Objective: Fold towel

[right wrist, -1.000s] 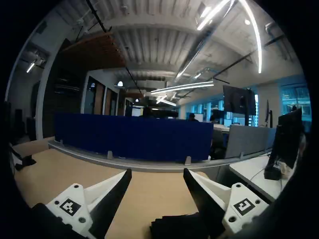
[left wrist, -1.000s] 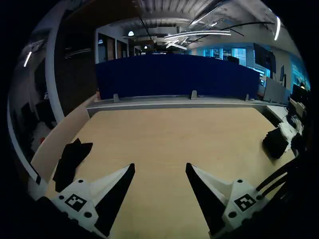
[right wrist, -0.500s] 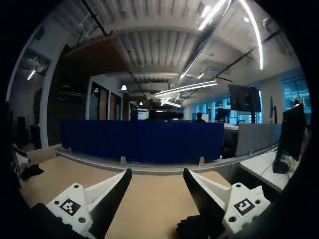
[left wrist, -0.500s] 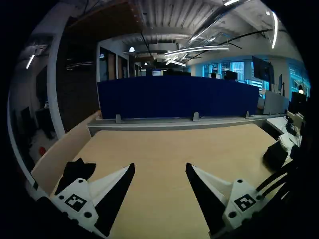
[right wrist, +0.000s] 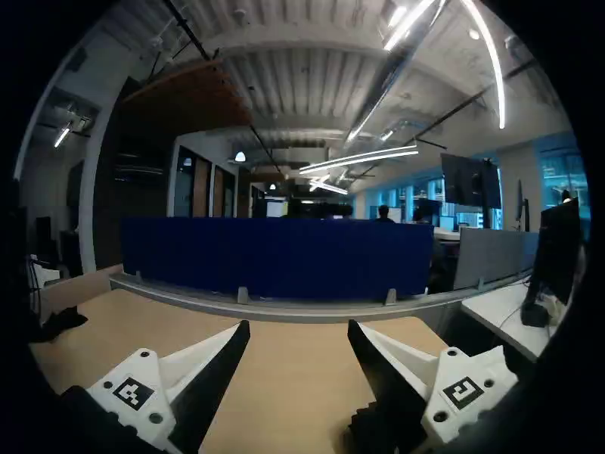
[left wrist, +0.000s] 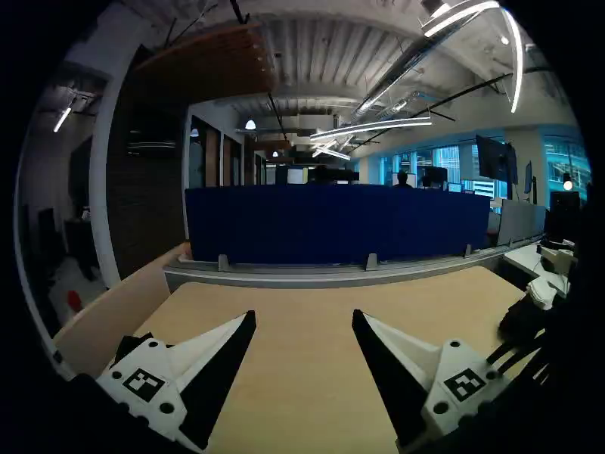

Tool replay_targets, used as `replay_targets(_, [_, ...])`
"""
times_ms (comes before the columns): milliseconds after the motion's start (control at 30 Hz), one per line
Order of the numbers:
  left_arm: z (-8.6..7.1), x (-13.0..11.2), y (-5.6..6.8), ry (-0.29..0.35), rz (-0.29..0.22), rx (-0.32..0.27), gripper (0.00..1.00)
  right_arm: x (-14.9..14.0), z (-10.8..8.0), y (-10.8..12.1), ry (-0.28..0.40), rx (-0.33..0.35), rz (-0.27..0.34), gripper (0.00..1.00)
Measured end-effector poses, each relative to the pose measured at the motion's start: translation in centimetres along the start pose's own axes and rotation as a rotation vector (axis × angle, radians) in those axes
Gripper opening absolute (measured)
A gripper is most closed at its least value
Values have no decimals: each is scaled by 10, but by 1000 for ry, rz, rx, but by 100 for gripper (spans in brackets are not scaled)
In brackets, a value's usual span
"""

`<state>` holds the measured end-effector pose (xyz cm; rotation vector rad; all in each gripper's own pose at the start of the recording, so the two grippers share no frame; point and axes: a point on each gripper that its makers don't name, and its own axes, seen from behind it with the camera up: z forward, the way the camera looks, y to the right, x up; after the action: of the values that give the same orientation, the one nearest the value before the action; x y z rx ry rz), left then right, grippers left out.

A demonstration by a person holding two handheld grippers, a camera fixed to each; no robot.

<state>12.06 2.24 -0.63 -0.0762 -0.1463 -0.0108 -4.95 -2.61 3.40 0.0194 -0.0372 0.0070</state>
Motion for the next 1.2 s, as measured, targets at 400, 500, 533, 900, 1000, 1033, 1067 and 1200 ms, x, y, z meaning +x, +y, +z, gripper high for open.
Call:
replay_targets(400, [7, -2, -8, 25, -4, 20, 94, 2, -3, -9, -17, 0, 13, 100])
replay_targets(500, [9, -5, -6, 31, 5, 22, 94, 2, -3, -7, -24, -7, 17, 100])
replay_targets(533, [9, -6, -5, 34, 9, 22, 94, 2, -3, -8, -25, -8, 21, 100])
replay_targets(900, [12, -25, -7, 66, 49, 36, 95, 6, -7, -28, -34, 24, 61, 100])
replay_targets(1000, [15, -30, -9, 76, 44, 34, 95, 9, -6, -28, -37, 19, 66, 100])
replay_targets(1033, [16, -32, -9, 78, 42, 33, 95, 11, -6, -28, -36, 18, 67, 100])
replay_targets(1067, [17, -35, -9, 80, 41, 33, 95, 13, -6, -28, -34, 17, 69, 100])
replay_targets(1200, [21, -47, -9, 86, 37, 32, 95, 20, -5, -27, -19, 8, 64, 100])
